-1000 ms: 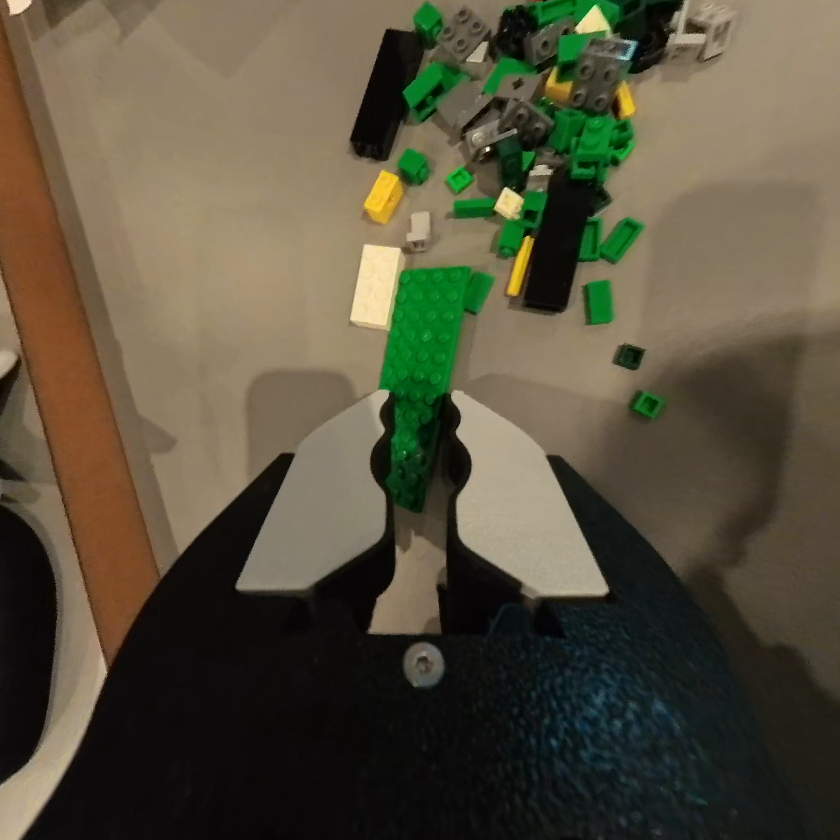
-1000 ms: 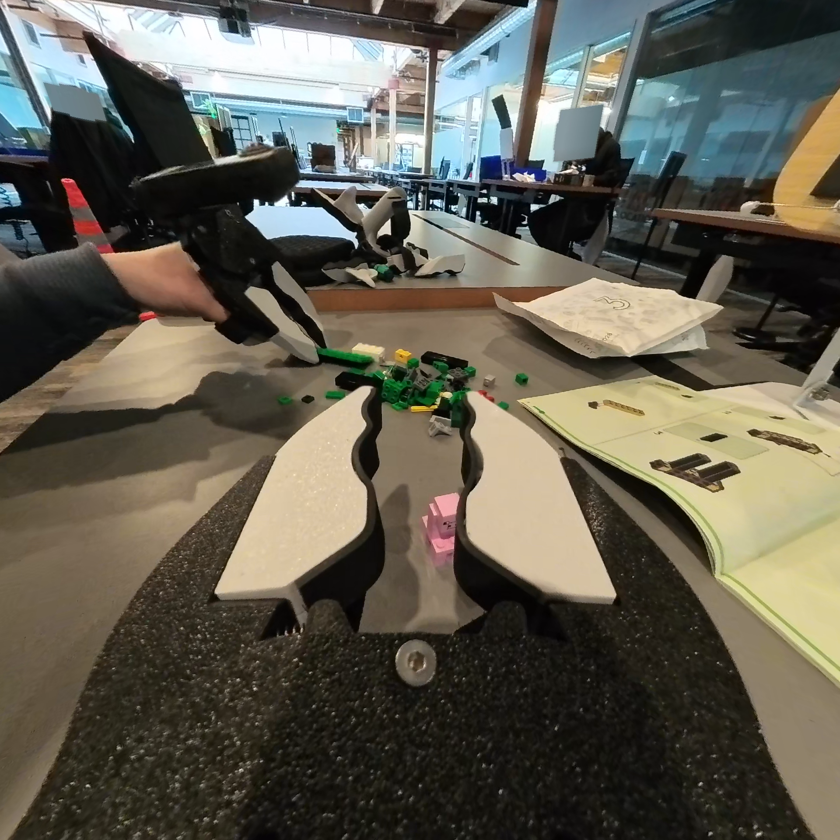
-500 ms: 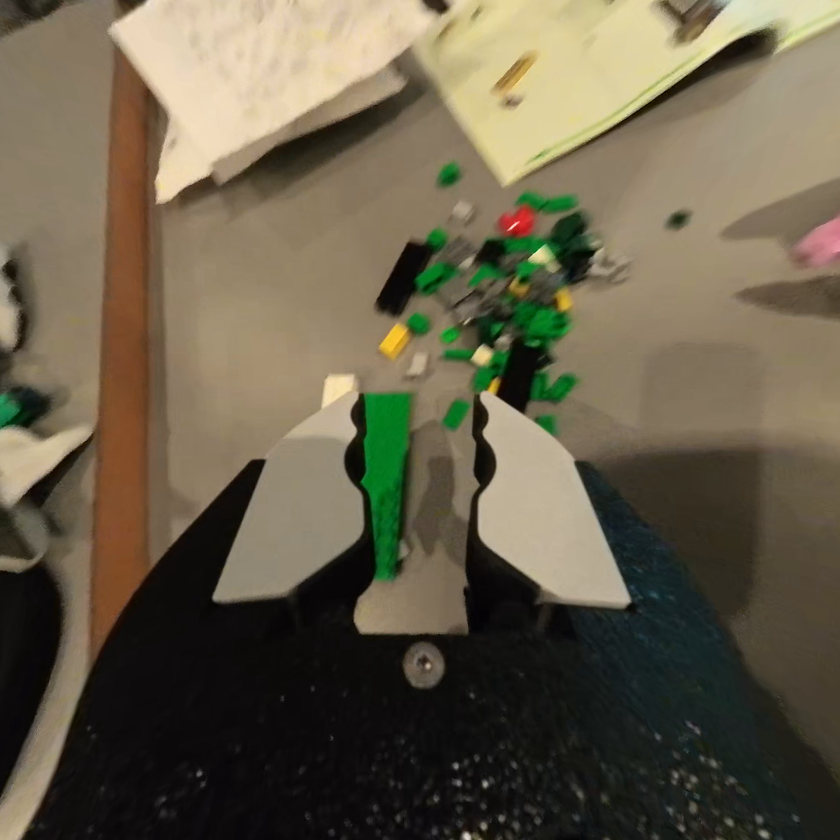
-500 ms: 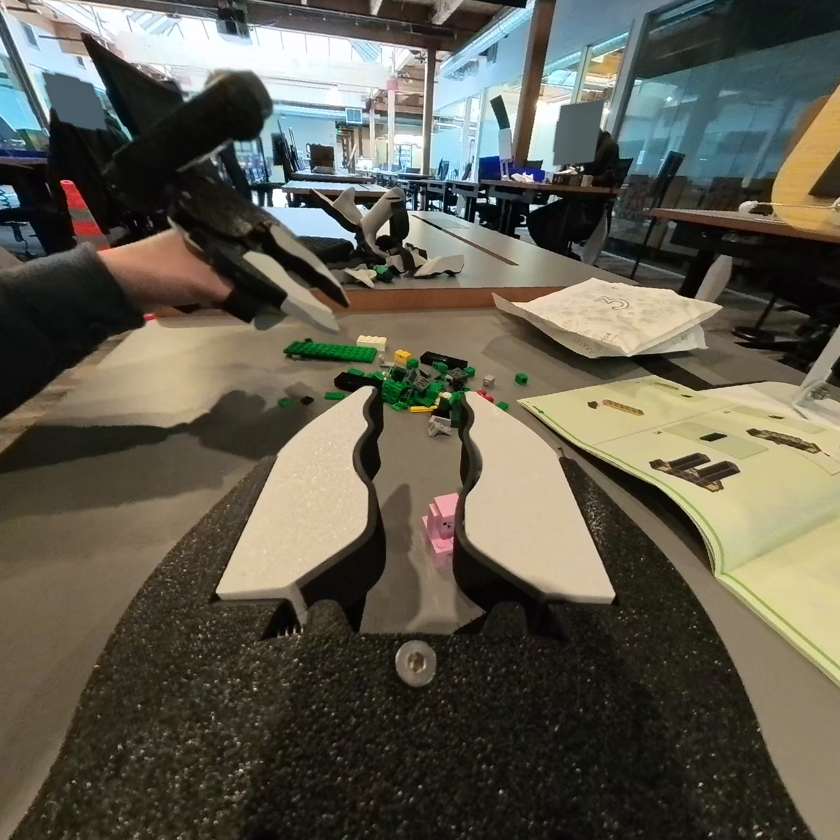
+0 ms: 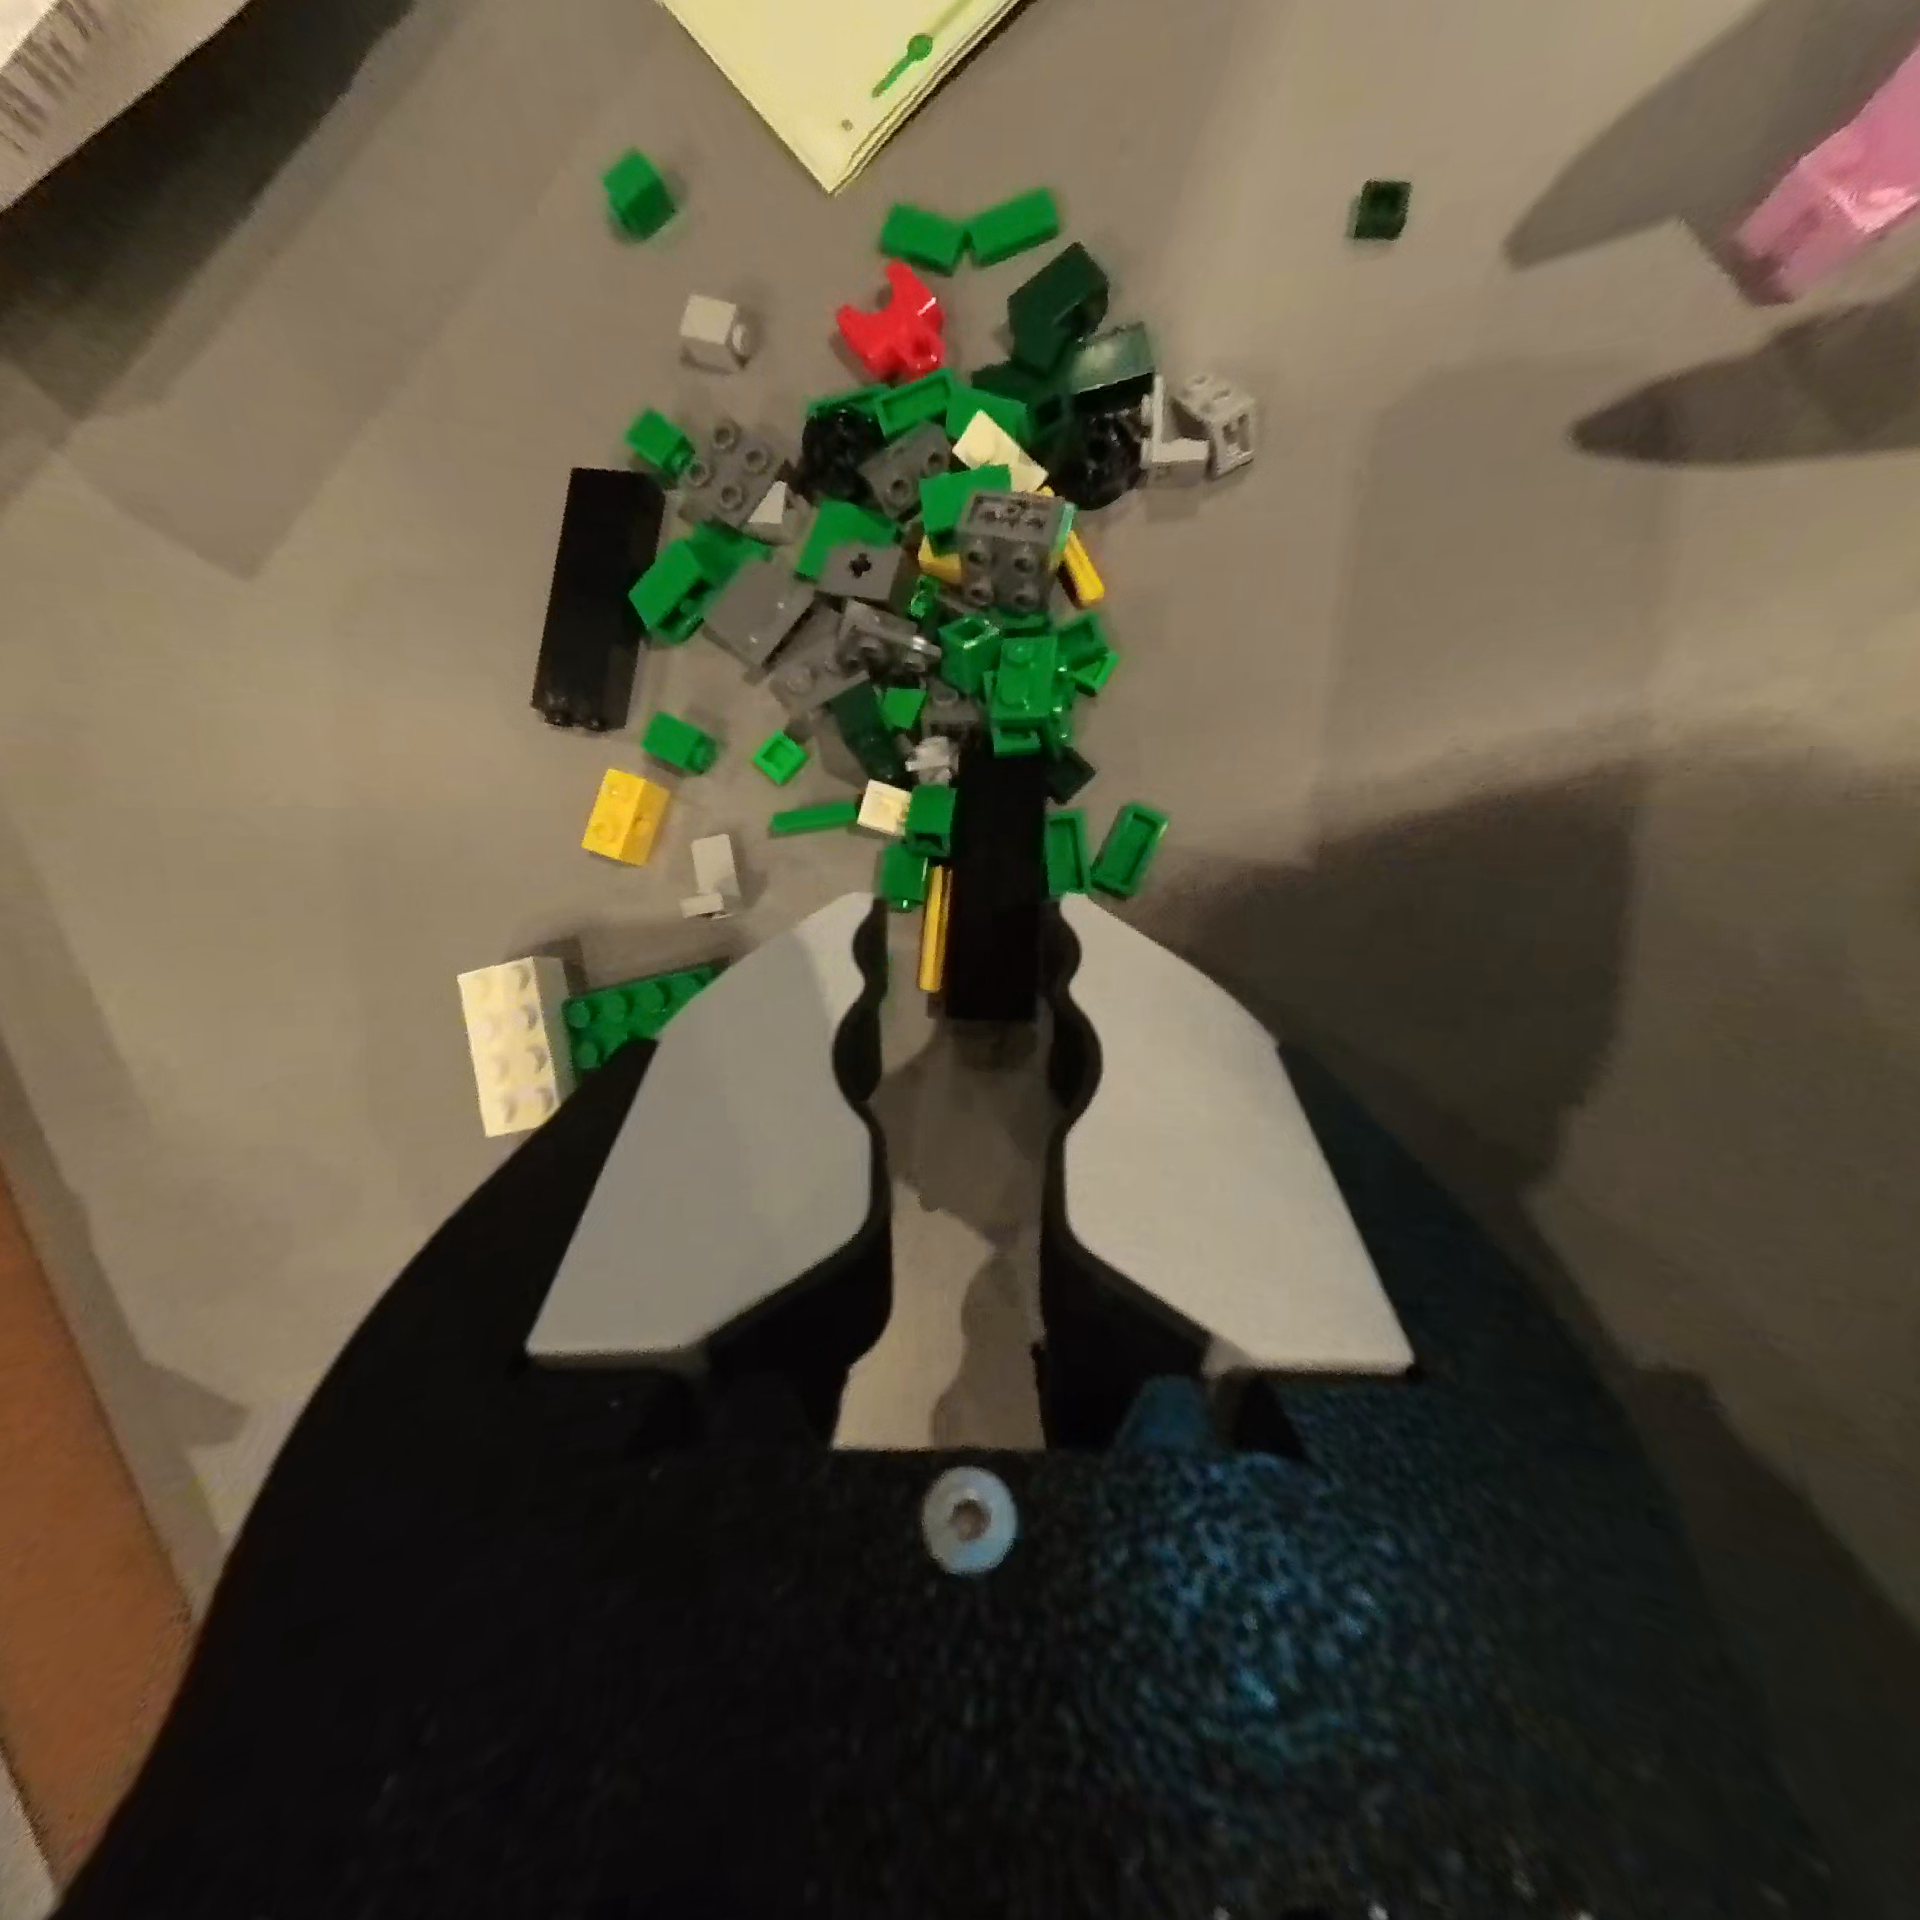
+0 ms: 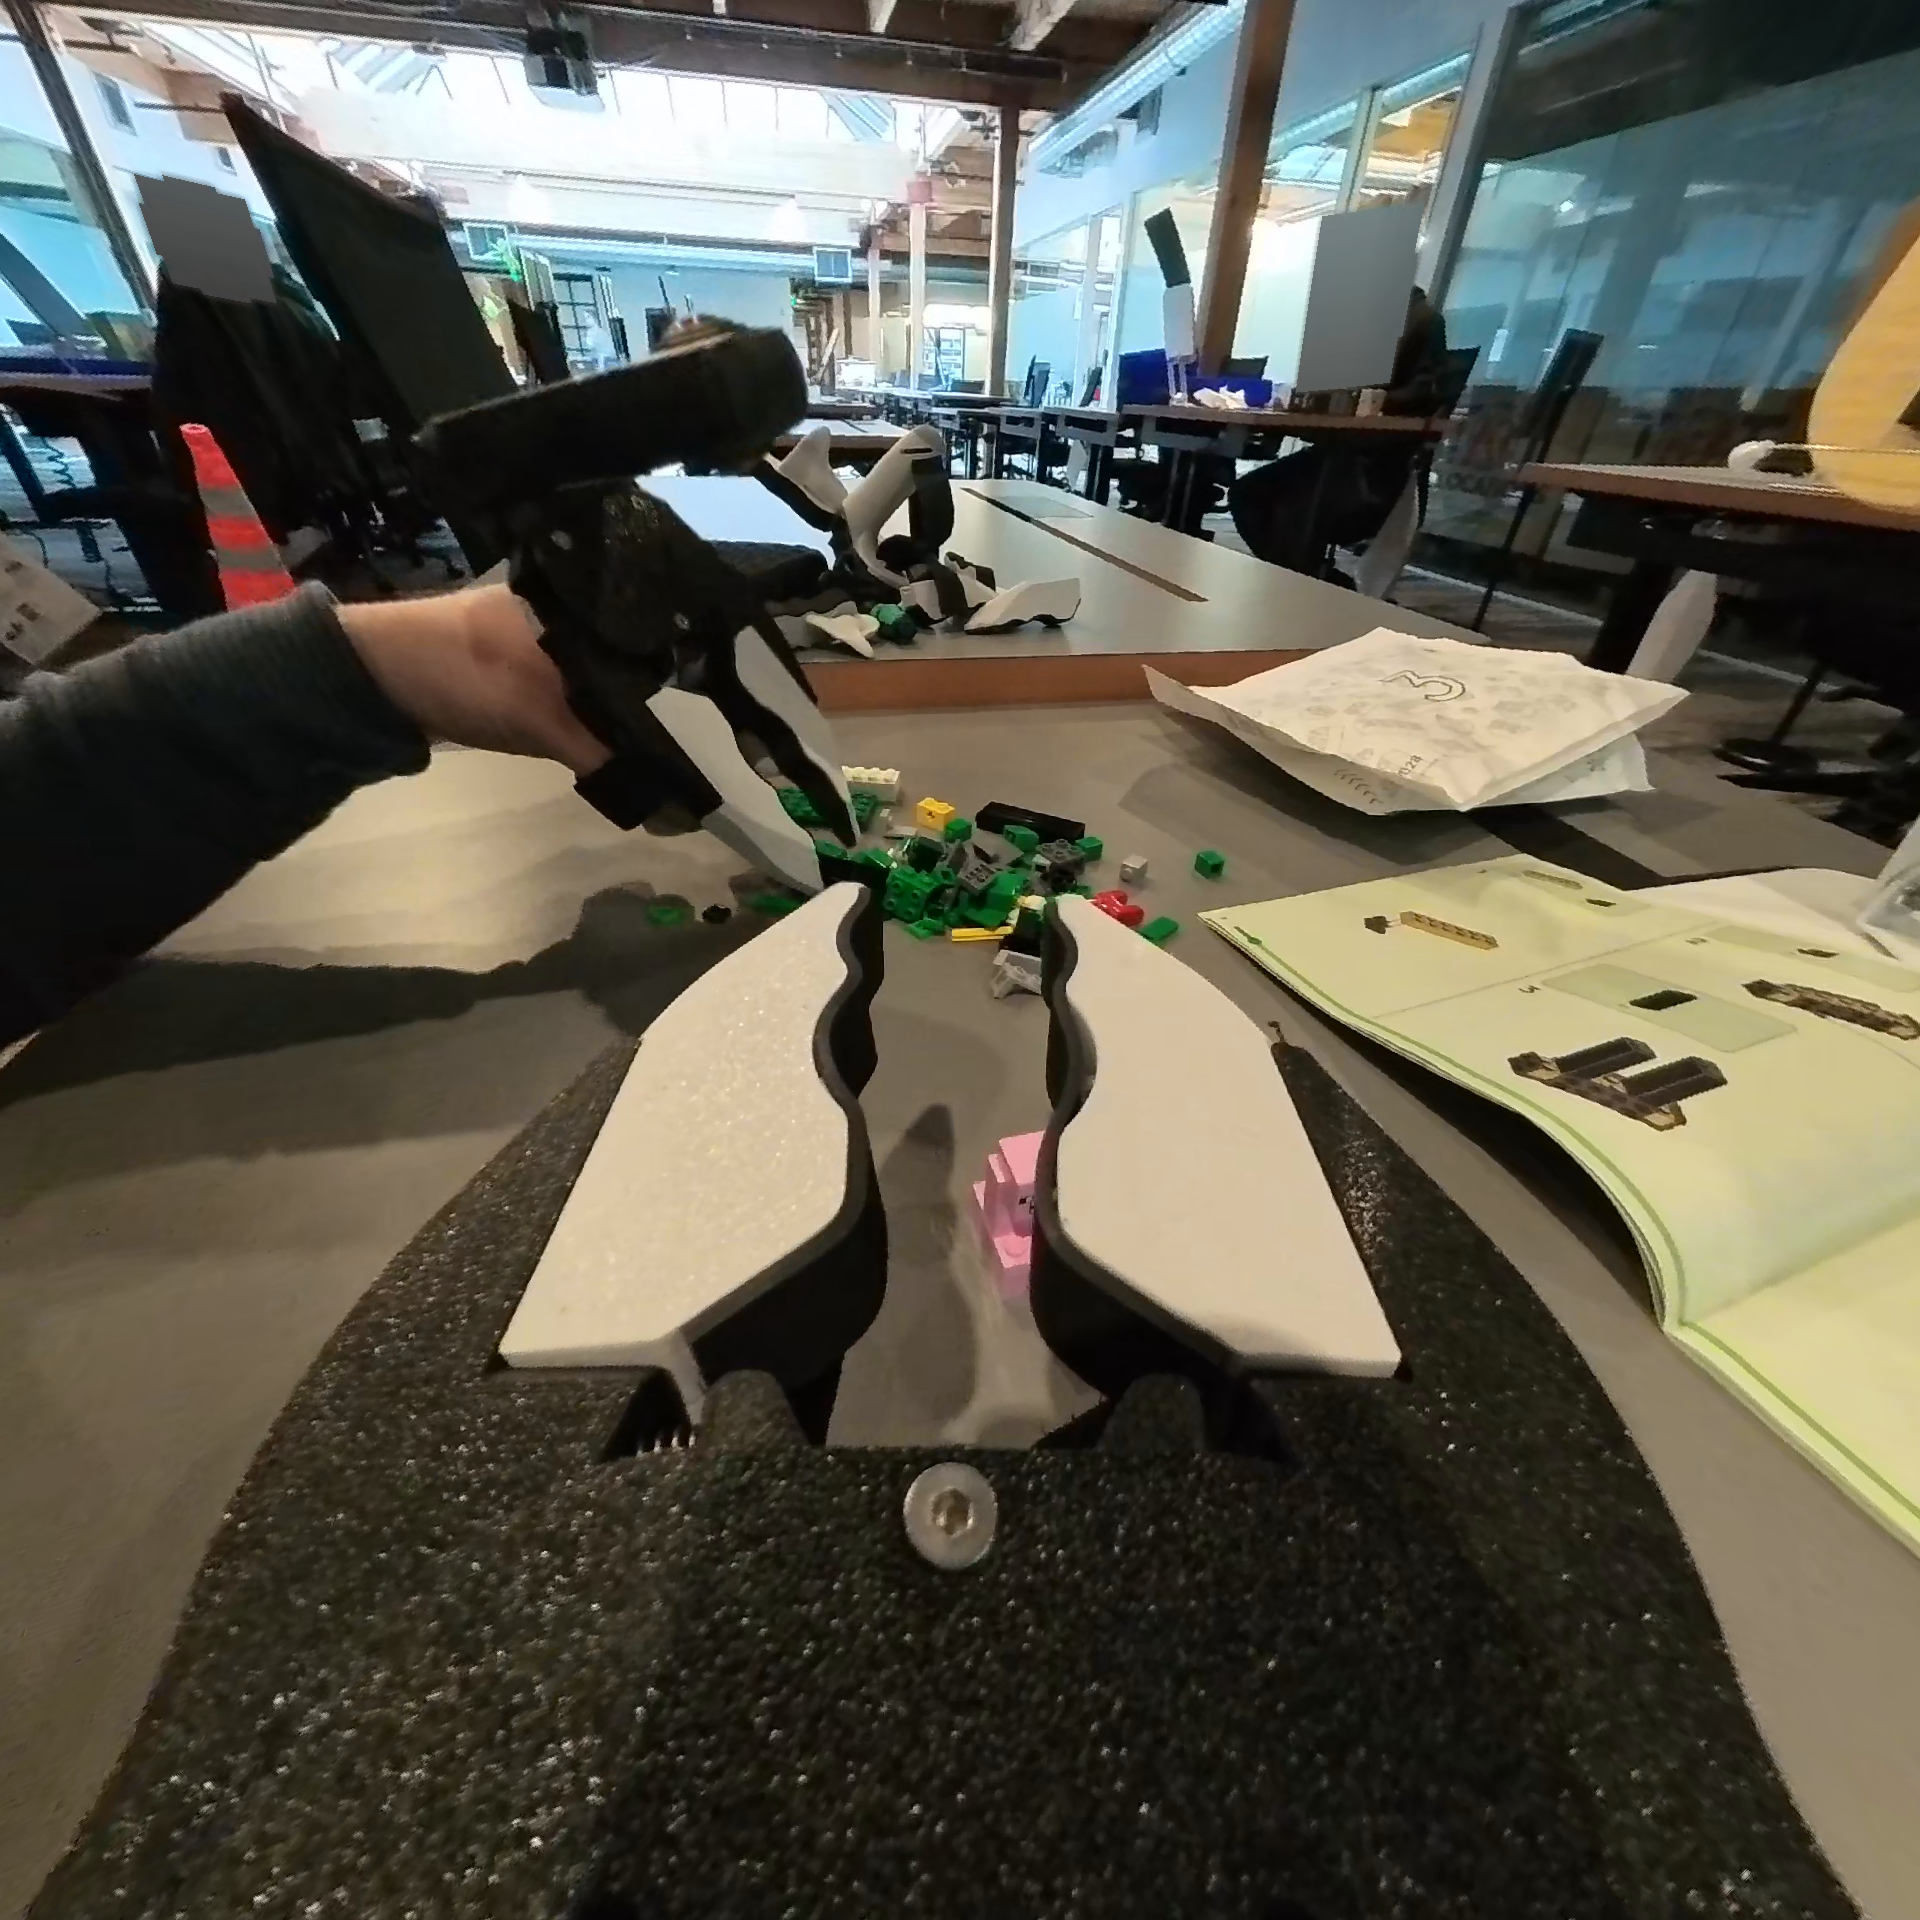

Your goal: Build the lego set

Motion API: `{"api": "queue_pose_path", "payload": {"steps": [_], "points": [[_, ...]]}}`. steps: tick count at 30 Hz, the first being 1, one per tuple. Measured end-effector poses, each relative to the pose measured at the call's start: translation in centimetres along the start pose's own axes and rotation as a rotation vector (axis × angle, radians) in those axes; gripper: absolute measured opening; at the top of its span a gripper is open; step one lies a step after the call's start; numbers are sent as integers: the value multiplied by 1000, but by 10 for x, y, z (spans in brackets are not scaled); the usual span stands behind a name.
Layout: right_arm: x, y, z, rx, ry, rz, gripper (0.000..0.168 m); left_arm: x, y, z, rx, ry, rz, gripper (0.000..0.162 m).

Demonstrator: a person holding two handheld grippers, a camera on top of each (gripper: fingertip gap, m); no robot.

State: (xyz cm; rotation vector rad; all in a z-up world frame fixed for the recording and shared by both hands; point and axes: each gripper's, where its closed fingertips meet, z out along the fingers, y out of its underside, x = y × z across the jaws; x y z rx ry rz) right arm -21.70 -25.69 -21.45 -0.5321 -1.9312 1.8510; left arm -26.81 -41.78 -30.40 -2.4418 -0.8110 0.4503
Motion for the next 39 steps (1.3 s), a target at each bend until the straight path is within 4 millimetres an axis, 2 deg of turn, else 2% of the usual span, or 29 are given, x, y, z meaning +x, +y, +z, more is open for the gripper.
{"api": "queue_pose_path", "payload": {"steps": [12, 18, 23, 30, 35, 39], "points": [[0, 0, 0, 1, -8, 11, 28, 2, 5, 2, -39, 20, 19, 16], [0, 0, 0, 0, -9, 11, 27, -5, 21, -17, -36, -53, -13, 16], [0, 0, 0, 0, -9, 8, 27, -6, 42, -34, -60, -79, -58, 16], [0, 0, 0, -2, -9, 5, 27, 0, 61, -37, -87, -70, -90, 18], [0, 1, 1, -3, -7, 3, 27, -2, 50, -40, -42, -104, -100, 34], [0, 1, 1, -4, -2, -3, 27, 9, 9, -45, 135, -71, -140, 34]]}}
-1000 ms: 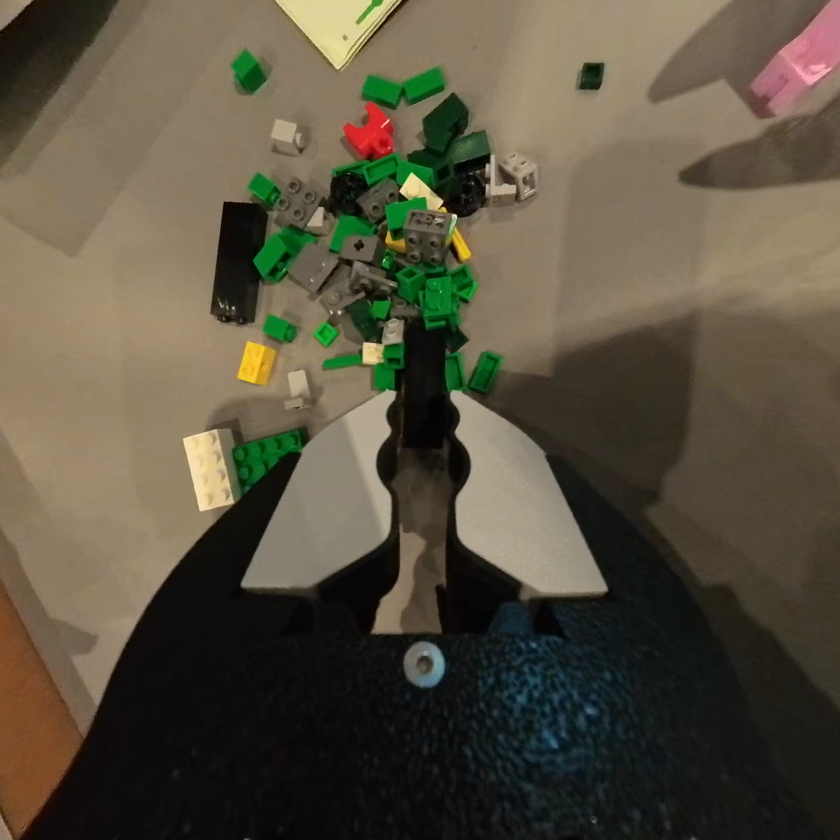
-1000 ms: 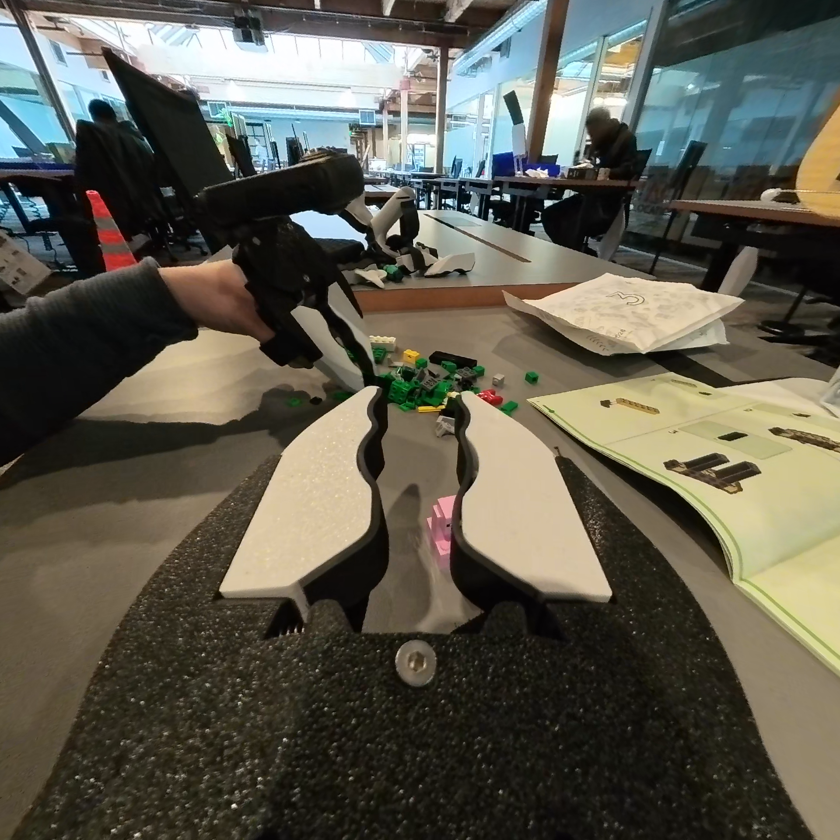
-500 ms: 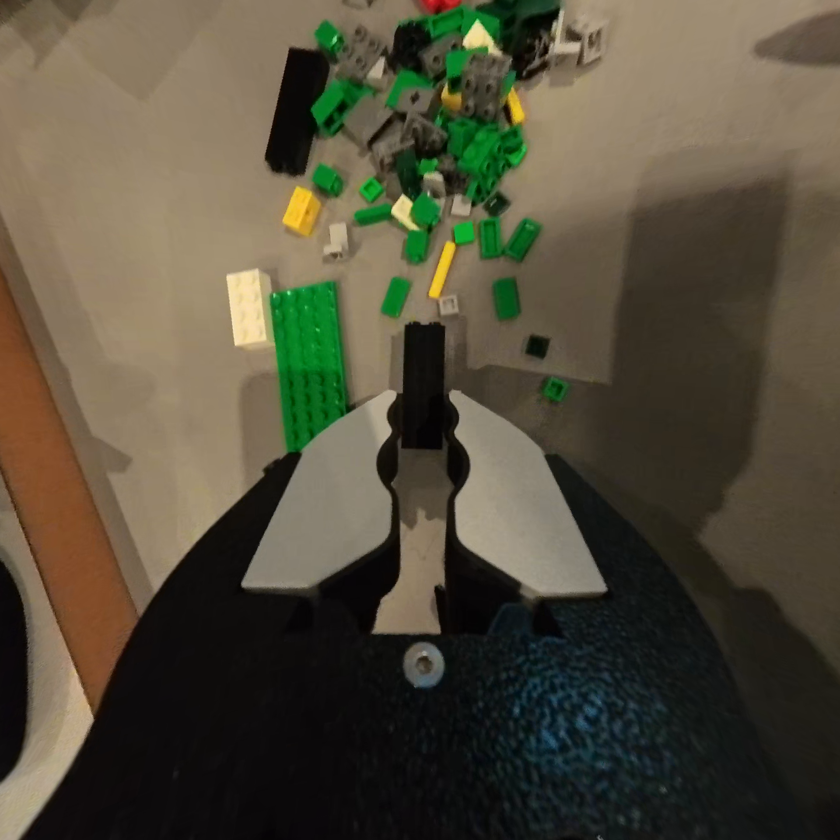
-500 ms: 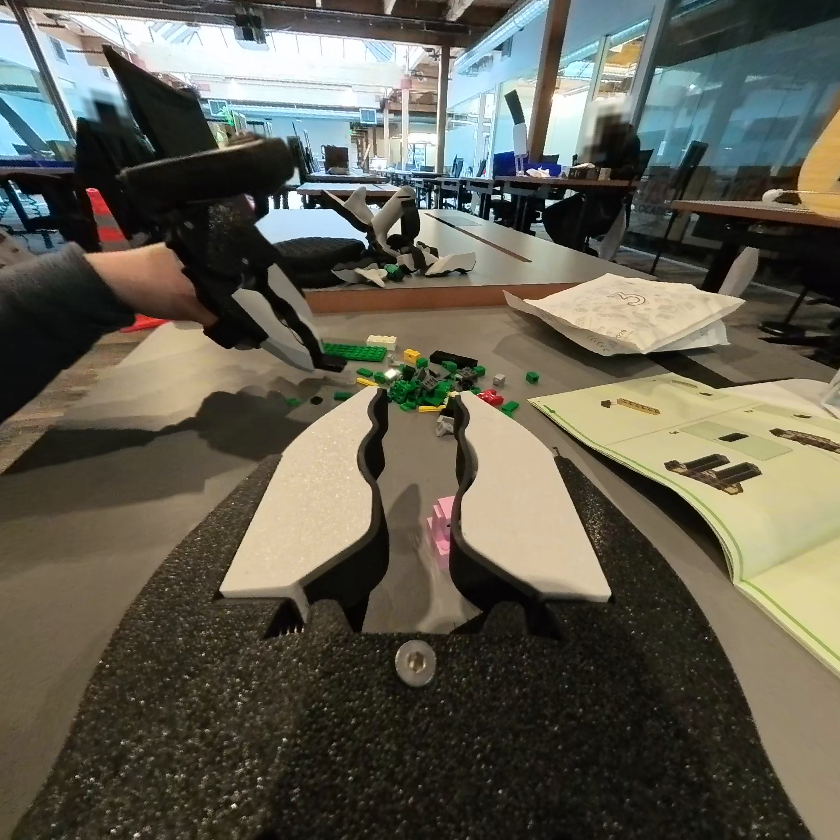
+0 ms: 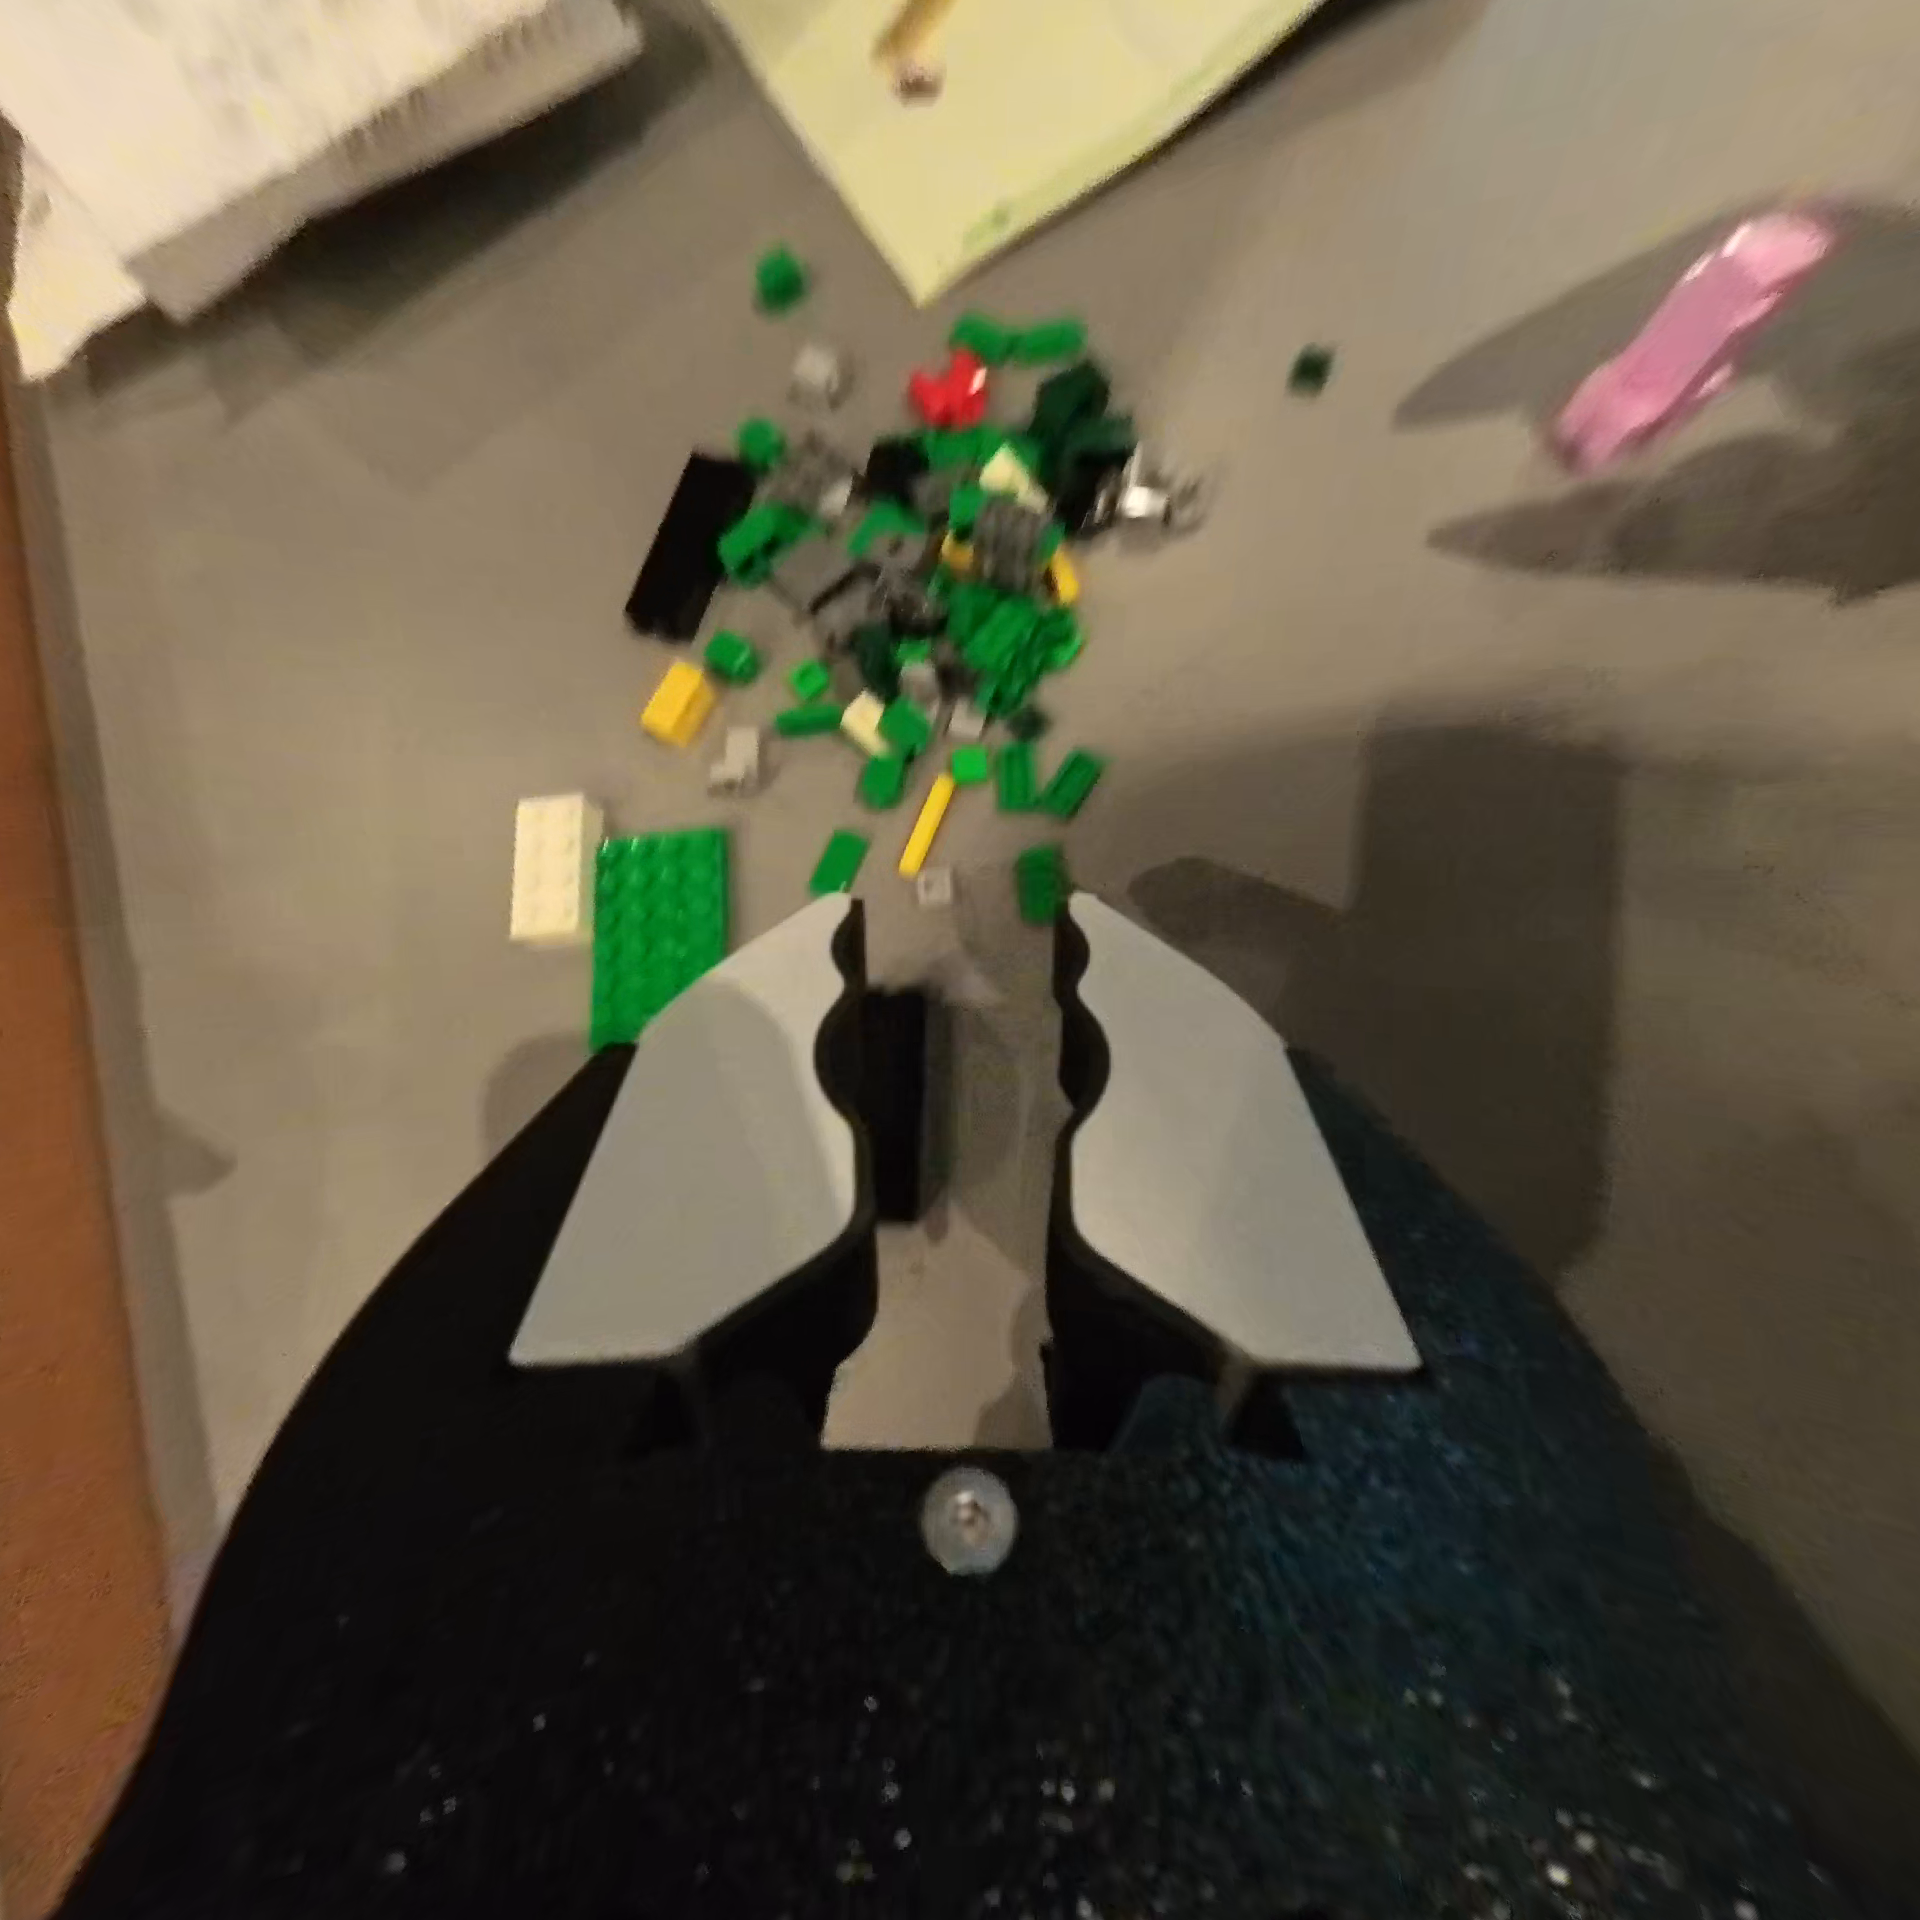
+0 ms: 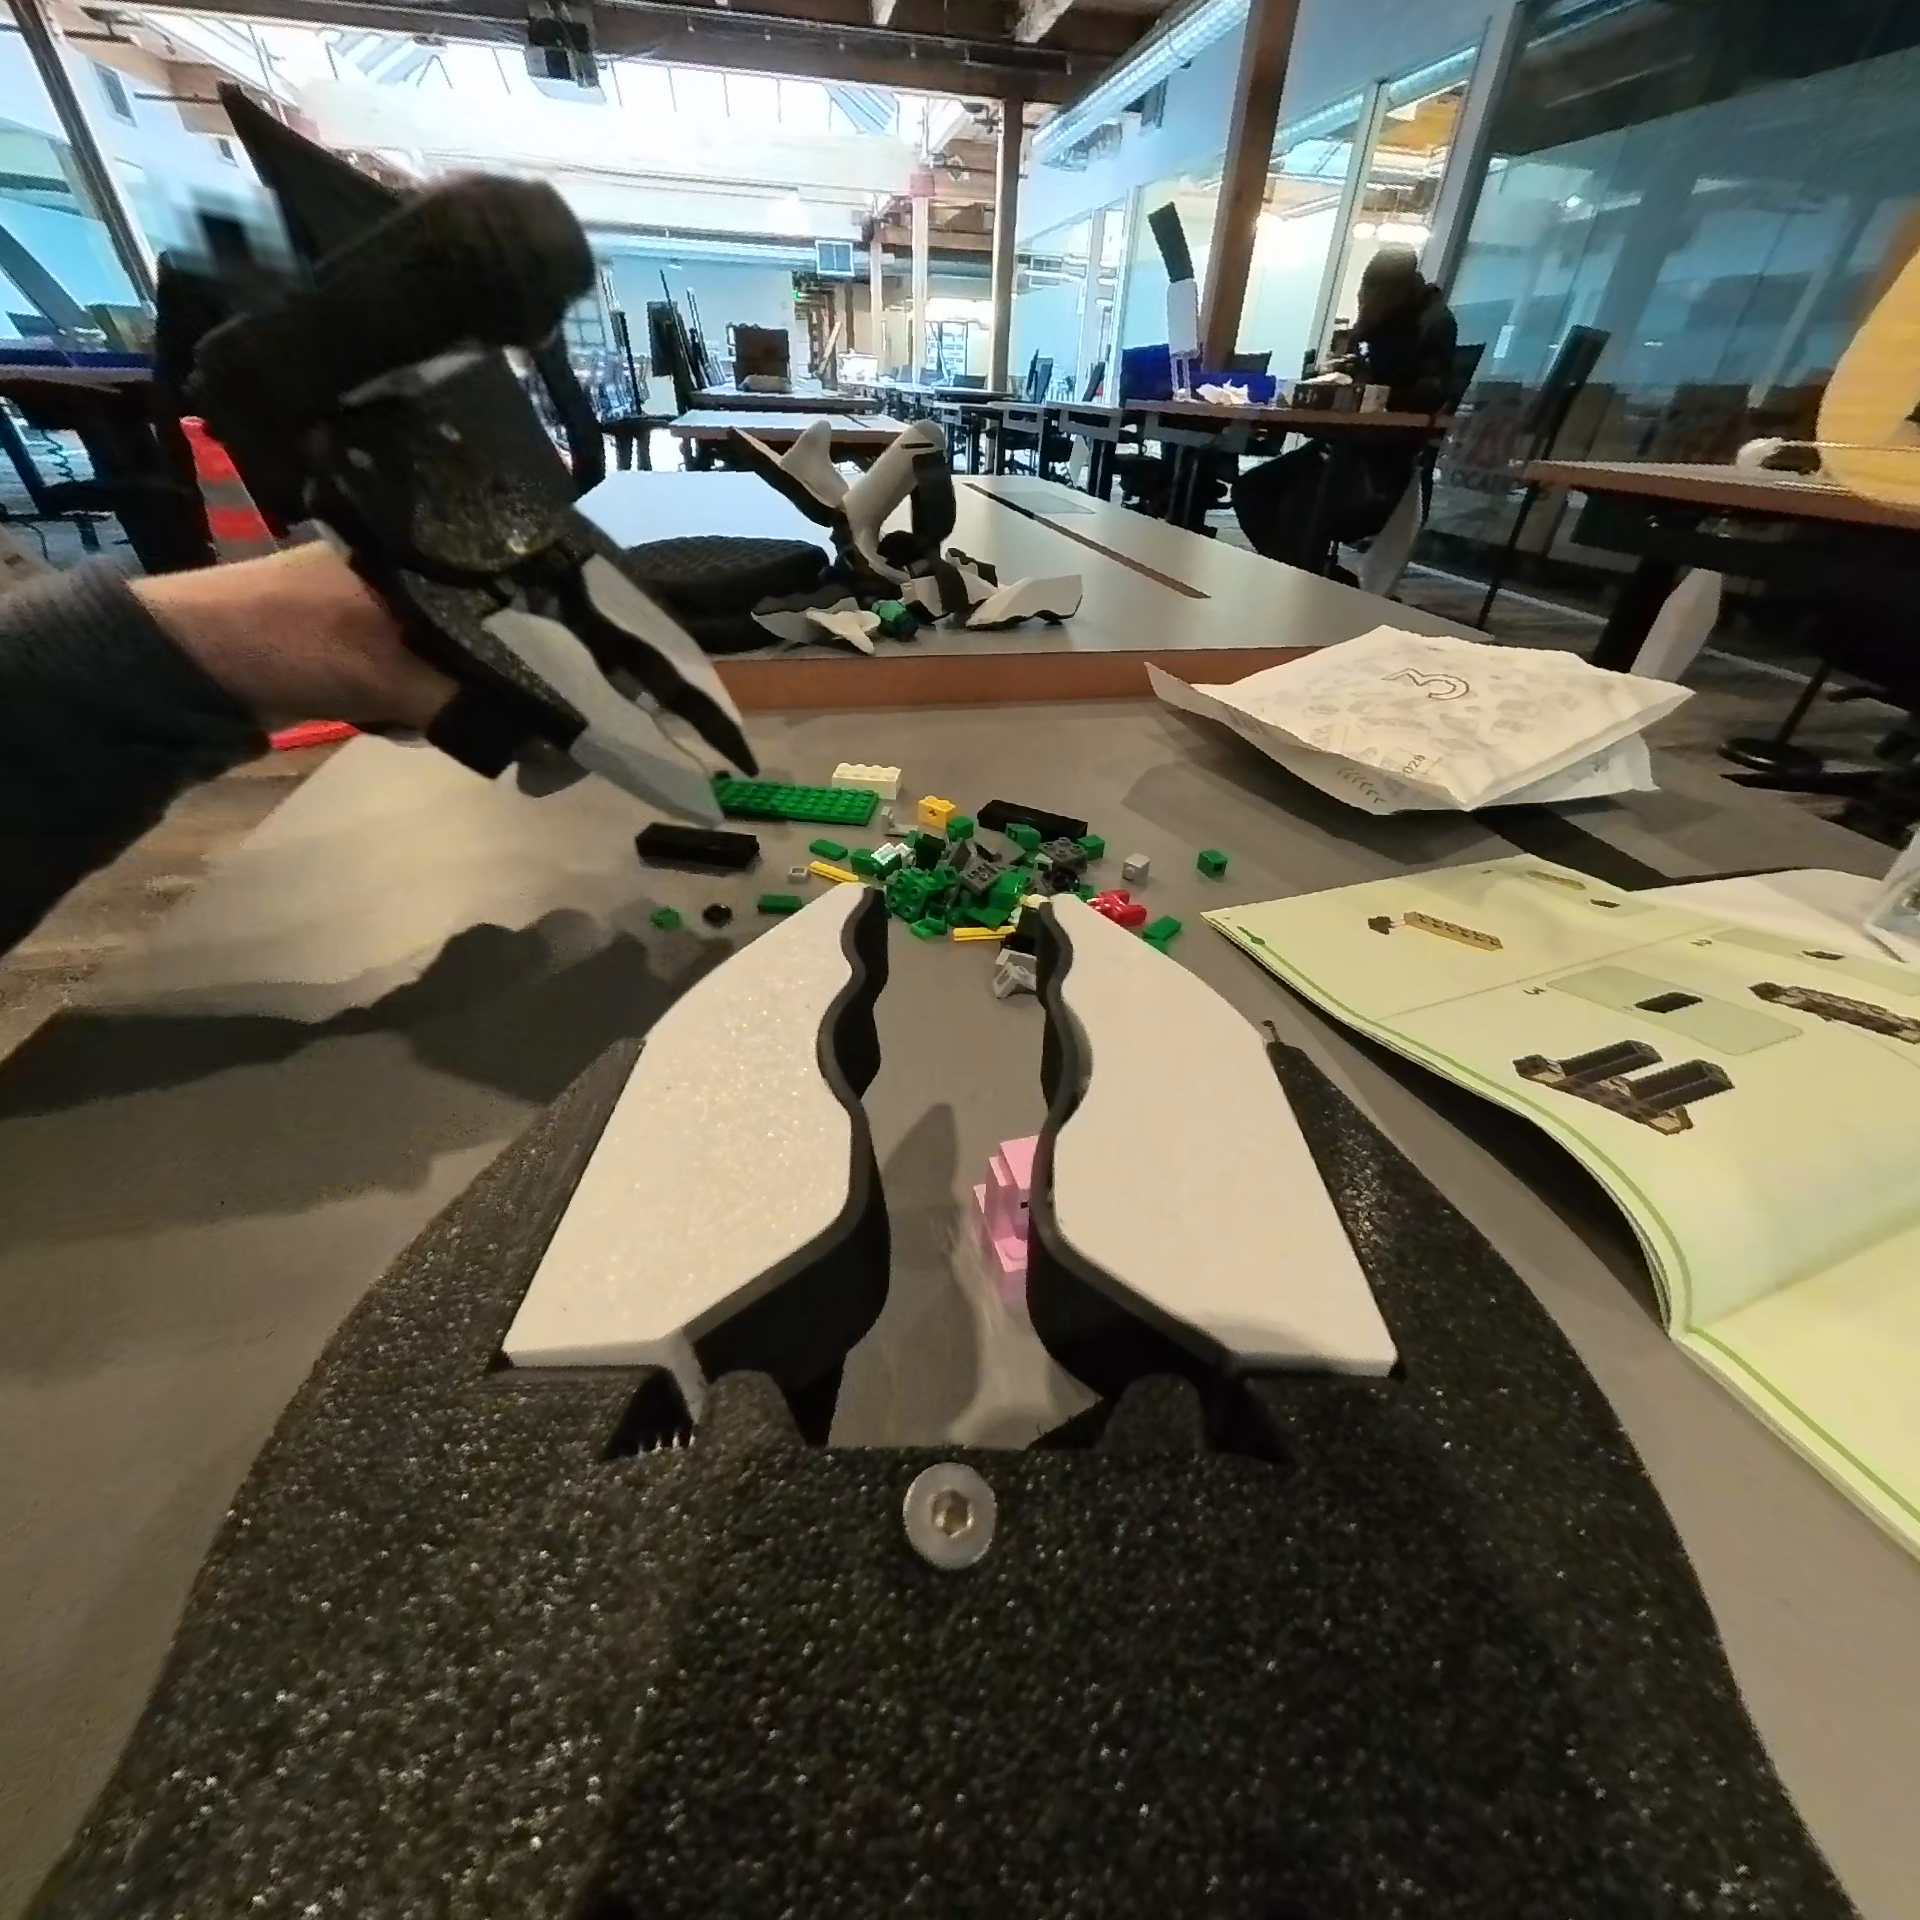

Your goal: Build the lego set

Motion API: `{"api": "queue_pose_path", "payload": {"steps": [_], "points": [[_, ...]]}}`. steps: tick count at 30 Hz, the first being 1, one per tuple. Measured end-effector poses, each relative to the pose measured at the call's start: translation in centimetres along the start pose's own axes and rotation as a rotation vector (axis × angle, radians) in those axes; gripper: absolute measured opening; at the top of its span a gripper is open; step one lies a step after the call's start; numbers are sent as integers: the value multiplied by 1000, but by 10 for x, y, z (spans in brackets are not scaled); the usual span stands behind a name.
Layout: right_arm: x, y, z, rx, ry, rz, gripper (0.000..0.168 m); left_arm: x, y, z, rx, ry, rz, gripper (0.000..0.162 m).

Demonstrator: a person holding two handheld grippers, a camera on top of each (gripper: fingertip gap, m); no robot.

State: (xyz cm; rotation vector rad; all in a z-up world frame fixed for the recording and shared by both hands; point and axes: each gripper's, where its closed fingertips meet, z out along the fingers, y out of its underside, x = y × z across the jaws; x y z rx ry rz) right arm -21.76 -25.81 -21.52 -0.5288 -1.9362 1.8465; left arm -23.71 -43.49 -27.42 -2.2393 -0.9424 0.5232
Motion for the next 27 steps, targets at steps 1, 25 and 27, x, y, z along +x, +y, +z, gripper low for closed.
{"api": "queue_pose_path", "payload": {"steps": [1, 25, 27], "points": [[0, 0, 0, 0, 0, -2, 27, 4, -9, 3, 30, 9, -3, 34], [2, -1, 0, 4, 9, 7, 26, 19, -59, 58, 73, 45, 33, 37], [3, 0, 0, 2, 18, 10, 26, 20, -64, 58, 113, 34, 23, 37]]}}
